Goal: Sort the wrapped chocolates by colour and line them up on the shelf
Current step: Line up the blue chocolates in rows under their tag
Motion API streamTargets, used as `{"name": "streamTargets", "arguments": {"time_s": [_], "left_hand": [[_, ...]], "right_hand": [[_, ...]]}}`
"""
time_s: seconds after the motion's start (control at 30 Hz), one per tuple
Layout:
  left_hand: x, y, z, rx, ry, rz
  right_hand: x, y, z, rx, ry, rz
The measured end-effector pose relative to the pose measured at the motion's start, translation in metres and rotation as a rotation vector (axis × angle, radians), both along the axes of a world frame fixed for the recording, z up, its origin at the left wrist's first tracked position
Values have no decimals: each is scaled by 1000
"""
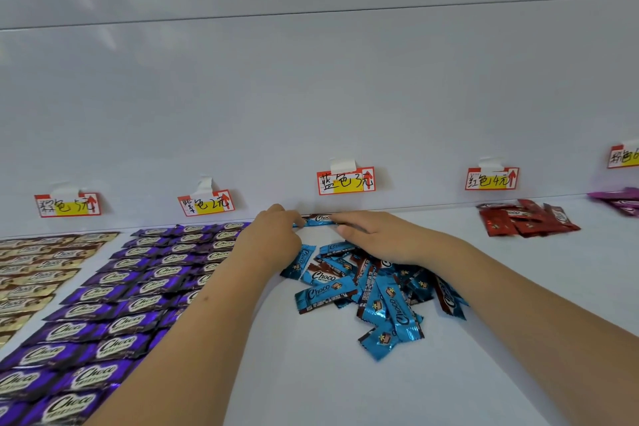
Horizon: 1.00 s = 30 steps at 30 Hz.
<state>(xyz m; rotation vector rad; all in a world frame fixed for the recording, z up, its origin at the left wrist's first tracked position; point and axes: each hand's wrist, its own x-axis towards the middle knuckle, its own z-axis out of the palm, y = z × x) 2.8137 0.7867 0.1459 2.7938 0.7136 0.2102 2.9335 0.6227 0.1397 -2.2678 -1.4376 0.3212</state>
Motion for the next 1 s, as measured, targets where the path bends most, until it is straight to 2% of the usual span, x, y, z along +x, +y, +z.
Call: {"name": "streamTargets", "arguments": {"time_s": [0.17,0.33,0.53,0.6,0.9,1.0], "left_hand": [[-3,-1,3,4,-3,-17],[-13,-3,22,52,-81,-12],[-21,-12,33,-5,233,-70],[-20,-12,33,-38,256,-96],[-20,-8,30,-184,172,-189],[-17,-8,30,-132,57,-214]], "right_hand": [[-3,0,4,18,-7,-3],[3,-13,19,128,-22,-96],[-3,-12,18,22,-44,-26],[-4,-11,18,-33,-77,0],[2,-17,21,10,-7,-10],[8,-21,22,56,63,-48]]}}
